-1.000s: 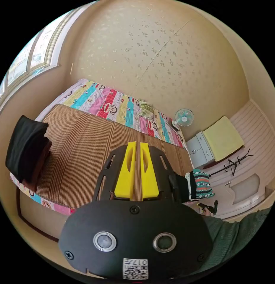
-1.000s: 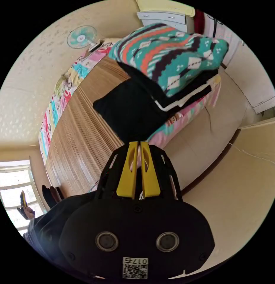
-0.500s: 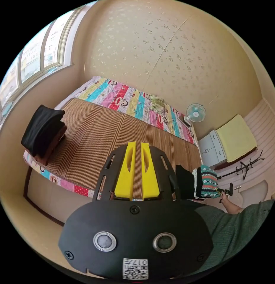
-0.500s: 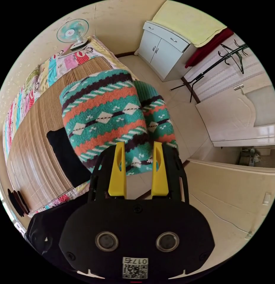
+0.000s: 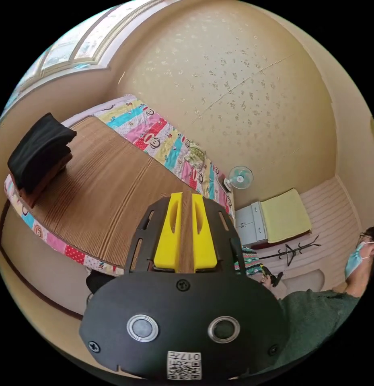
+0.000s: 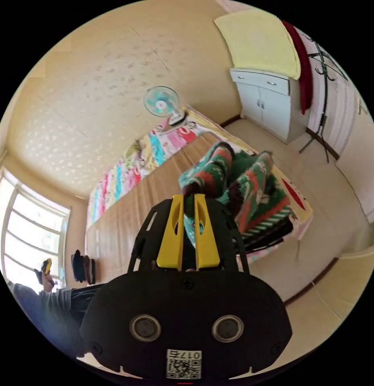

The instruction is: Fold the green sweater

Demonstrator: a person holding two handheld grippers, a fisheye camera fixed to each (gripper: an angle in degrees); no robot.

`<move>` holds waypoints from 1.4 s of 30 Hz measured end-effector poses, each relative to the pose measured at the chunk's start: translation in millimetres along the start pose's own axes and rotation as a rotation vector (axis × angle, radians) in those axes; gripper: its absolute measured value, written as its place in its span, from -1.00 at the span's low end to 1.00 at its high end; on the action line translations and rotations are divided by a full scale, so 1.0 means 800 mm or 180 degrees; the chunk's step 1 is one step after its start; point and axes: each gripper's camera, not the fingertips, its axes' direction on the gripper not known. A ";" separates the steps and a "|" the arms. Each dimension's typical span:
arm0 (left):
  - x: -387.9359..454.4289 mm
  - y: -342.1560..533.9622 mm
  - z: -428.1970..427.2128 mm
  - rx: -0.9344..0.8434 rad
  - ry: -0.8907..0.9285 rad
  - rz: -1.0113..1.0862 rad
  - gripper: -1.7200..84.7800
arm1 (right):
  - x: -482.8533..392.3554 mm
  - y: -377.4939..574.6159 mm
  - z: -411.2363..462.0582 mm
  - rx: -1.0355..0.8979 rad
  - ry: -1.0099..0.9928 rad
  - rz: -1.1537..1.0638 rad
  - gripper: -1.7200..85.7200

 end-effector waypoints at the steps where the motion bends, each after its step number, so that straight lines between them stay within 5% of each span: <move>1: -0.023 -0.032 0.021 -0.0224 0.0469 -0.0111 -0.81 | -0.013 0.006 -0.001 0.0024 -0.0097 -0.0113 -0.90; 4: -0.040 -0.100 0.099 -0.0941 0.1093 -0.0242 -0.70 | -0.078 0.037 0.007 0.0091 -0.0599 -0.0661 -0.90; 7: 0.009 -0.143 0.190 -0.1827 0.1152 0.0207 -0.61 | -0.136 0.074 0.040 -0.0009 -0.0563 -0.1142 -0.91; 11: 0.060 -0.134 0.311 -0.2628 0.1220 0.0501 -0.54 | -0.162 0.135 0.079 0.0009 -0.1288 -0.1192 -0.91; 14: 0.021 -0.110 0.389 -0.3016 0.1652 -0.0093 -0.41 | -0.182 0.187 0.100 -0.0029 -0.1834 -0.1230 -0.92; 17: -0.065 -0.125 0.400 -0.2637 0.2075 -0.0889 -0.36 | -0.225 0.246 0.120 -0.0320 -0.2101 -0.1656 -0.92; 22: -0.182 -0.171 0.338 -0.3058 0.0631 -0.0397 -0.64 | -0.235 0.314 0.188 -0.0990 -0.2360 -0.1598 -0.92; 24: -0.228 -0.179 0.308 -0.3139 0.0775 -0.0427 -0.74 | -0.233 0.332 0.212 -0.1222 -0.2670 -0.1630 -0.92; 29: -0.302 -0.239 0.172 -0.2802 0.2139 0.0451 -0.78 | -0.245 0.335 0.216 -0.1290 -0.3403 -0.1809 -0.92; 34: -0.331 -0.295 0.034 -0.2280 0.3801 0.1630 -0.78 | -0.333 0.362 0.142 -0.0874 -0.3393 -0.2945 -0.91; 38: -0.340 -0.327 -0.061 -0.1561 0.4830 0.2651 -0.79 | -0.348 0.372 0.075 -0.0089 -0.3375 -0.3531 -0.93; 42: -0.332 -0.323 -0.114 -0.1400 0.5728 0.3441 -0.80 | -0.259 0.318 0.025 0.0964 -0.3542 -0.3254 -0.93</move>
